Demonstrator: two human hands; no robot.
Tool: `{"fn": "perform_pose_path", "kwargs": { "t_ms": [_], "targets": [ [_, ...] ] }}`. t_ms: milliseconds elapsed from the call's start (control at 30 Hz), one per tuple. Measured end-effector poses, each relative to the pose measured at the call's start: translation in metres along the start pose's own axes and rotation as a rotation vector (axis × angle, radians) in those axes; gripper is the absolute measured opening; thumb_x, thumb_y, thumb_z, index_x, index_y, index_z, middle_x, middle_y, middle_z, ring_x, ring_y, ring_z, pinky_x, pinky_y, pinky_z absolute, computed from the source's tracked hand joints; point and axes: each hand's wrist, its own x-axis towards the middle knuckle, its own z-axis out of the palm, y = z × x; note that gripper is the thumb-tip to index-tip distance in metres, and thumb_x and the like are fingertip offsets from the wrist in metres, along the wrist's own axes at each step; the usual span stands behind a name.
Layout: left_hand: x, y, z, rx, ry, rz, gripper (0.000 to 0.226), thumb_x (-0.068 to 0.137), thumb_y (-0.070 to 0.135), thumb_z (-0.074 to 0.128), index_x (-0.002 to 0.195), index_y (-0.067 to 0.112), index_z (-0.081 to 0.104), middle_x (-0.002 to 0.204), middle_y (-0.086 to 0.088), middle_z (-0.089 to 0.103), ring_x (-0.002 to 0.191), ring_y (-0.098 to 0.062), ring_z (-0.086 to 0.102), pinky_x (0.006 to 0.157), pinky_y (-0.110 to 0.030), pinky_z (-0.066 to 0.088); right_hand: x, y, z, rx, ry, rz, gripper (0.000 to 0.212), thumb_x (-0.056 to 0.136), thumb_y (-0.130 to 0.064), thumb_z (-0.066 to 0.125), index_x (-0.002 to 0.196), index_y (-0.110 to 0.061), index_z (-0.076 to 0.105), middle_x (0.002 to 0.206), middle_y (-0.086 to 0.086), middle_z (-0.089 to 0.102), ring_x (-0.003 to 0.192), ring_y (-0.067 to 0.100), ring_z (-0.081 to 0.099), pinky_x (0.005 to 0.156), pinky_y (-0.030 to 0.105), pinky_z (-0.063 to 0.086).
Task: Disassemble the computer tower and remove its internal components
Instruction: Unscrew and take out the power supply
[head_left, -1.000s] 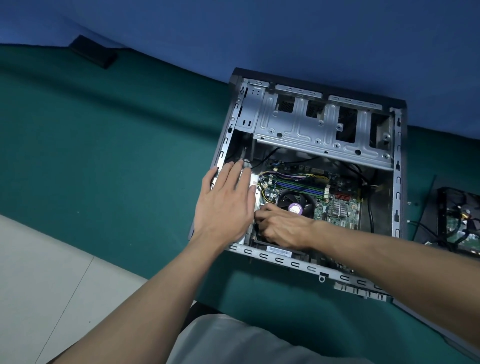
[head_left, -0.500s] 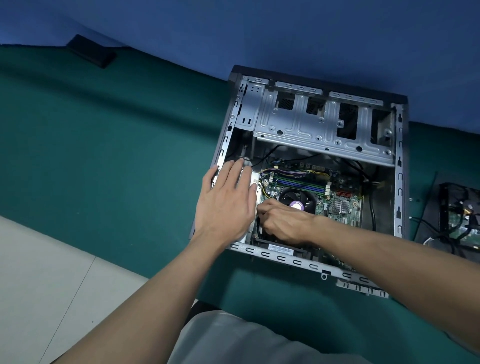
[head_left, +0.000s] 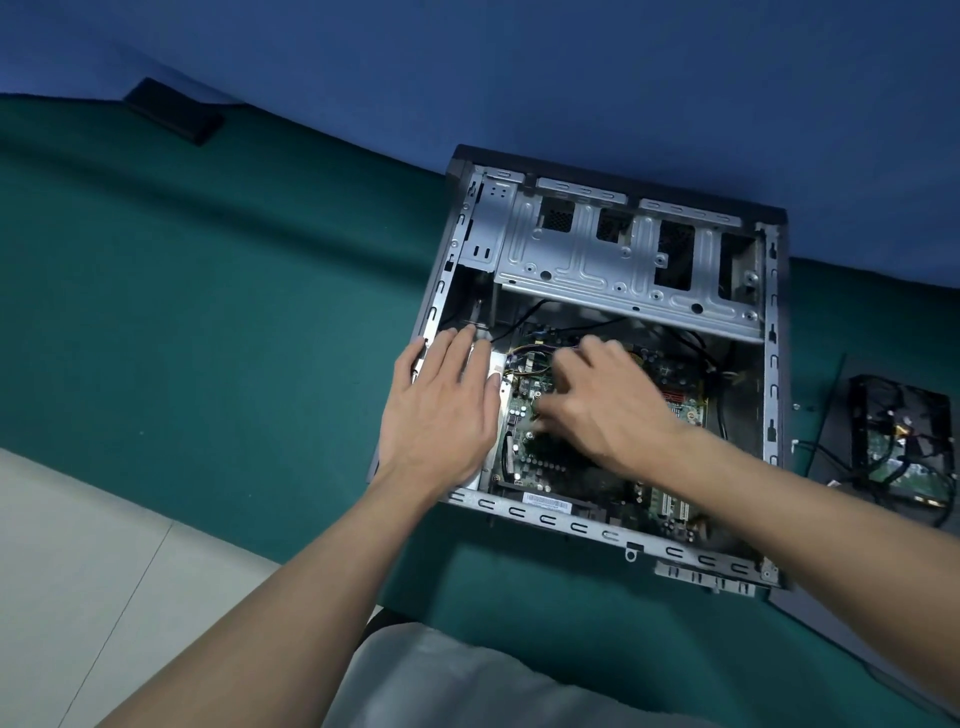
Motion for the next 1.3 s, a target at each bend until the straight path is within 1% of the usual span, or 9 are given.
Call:
{"fn": "perform_pose_path", "kwargs": {
  "t_ms": [67, 167, 367, 533, 633, 833, 1100, 1200, 1300],
  "targets": [
    [0.000, 0.000, 0.000, -0.002, -0.002, 0.002, 0.044, 0.100, 0.035, 0.025, 0.134, 0.016, 0.047, 0.142, 0.000, 0.047, 0.132, -0.017, 0.038, 0.113, -0.039, 0.018, -0.001, 0.010, -0.014, 0.000, -0.142, 0.143, 0.020, 0.093, -0.035, 0.058, 0.103, -0.019, 0.064, 0.084, 0.001, 0.063, 0.074, 0.023, 0.059, 0.067, 0.036, 0.049],
    [-0.001, 0.000, 0.000, -0.006, -0.001, 0.001, 0.044, 0.100, 0.036, 0.025, 0.133, 0.016, 0.047, 0.141, 0.001, 0.047, 0.132, -0.016, 0.038, 0.113, -0.039, 0.018, 0.002, 0.013, -0.027, 0.392, -0.272, 0.279, 0.035, 0.093, -0.023, 0.055, 0.128, -0.020, 0.054, 0.095, 0.005, 0.070, 0.077, 0.018, 0.067, 0.082, 0.032, 0.053],
    [-0.001, -0.001, 0.000, 0.003, 0.005, 0.006, 0.042, 0.100, 0.035, 0.027, 0.132, 0.018, 0.047, 0.141, 0.002, 0.047, 0.132, -0.015, 0.038, 0.112, -0.038, 0.019, 0.022, 0.001, -0.025, 0.622, 0.091, 0.305, 0.030, 0.092, -0.016, 0.059, 0.122, -0.016, 0.064, 0.111, 0.001, 0.069, 0.094, 0.015, 0.062, 0.093, 0.033, 0.049],
    [-0.003, 0.000, -0.002, -0.025, -0.024, -0.009, 0.050, 0.102, 0.038, 0.021, 0.143, 0.019, 0.040, 0.152, 0.002, 0.036, 0.142, -0.013, 0.027, 0.117, -0.035, 0.009, 0.016, 0.022, -0.005, 0.353, 0.127, 0.276, 0.062, 0.080, 0.019, 0.047, 0.134, -0.011, 0.051, 0.122, 0.016, 0.062, 0.099, 0.034, 0.064, 0.084, 0.043, 0.054],
    [-0.006, -0.001, -0.001, -0.042, -0.038, 0.000, 0.054, 0.102, 0.040, 0.015, 0.151, 0.020, 0.026, 0.159, 0.004, 0.021, 0.147, -0.009, 0.012, 0.118, -0.030, -0.003, 0.000, 0.033, 0.011, 0.208, 0.075, 0.376, 0.065, 0.079, 0.016, 0.047, 0.138, -0.011, 0.041, 0.126, 0.017, 0.058, 0.105, 0.035, 0.059, 0.078, 0.043, 0.051],
    [-0.030, -0.008, -0.005, -0.035, -0.035, 0.009, 0.053, 0.103, 0.038, 0.018, 0.151, 0.018, 0.028, 0.158, 0.002, 0.024, 0.147, -0.012, 0.013, 0.118, -0.028, -0.002, -0.019, 0.035, 0.031, 0.245, -0.042, 0.669, 0.035, 0.080, 0.002, 0.059, 0.112, -0.009, 0.054, 0.104, 0.010, 0.064, 0.093, 0.031, 0.059, 0.065, 0.037, 0.045],
    [-0.068, -0.029, -0.009, -0.024, -0.131, 0.129, 0.071, 0.096, 0.060, -0.003, 0.154, 0.021, 0.005, 0.160, 0.009, -0.001, 0.145, -0.002, -0.012, 0.115, -0.025, -0.014, -0.026, 0.004, 0.025, 0.387, -0.088, 0.744, 0.049, 0.086, -0.005, 0.053, 0.134, -0.004, 0.046, 0.154, 0.014, 0.027, 0.139, 0.033, 0.029, 0.111, 0.049, 0.030],
    [-0.071, -0.045, -0.009, 0.011, -0.173, 0.252, 0.087, 0.088, 0.076, -0.002, 0.154, 0.020, -0.002, 0.159, 0.008, -0.009, 0.144, -0.004, -0.017, 0.118, -0.030, -0.010, -0.025, -0.027, 0.013, 0.423, 0.054, 0.677, 0.042, 0.093, -0.014, 0.052, 0.134, -0.006, 0.047, 0.145, 0.013, 0.042, 0.133, 0.030, 0.037, 0.110, 0.046, 0.032],
    [-0.068, -0.059, -0.009, 0.087, -0.173, 0.380, 0.091, 0.089, 0.075, 0.018, 0.154, 0.016, -0.004, 0.160, 0.003, -0.009, 0.147, -0.011, -0.013, 0.120, -0.033, -0.006, -0.020, -0.069, -0.001, 0.471, 0.167, 0.622, 0.036, 0.098, -0.032, 0.044, 0.128, -0.012, 0.049, 0.110, 0.007, 0.064, 0.106, 0.026, 0.056, 0.092, 0.046, 0.050]
  ]
}}
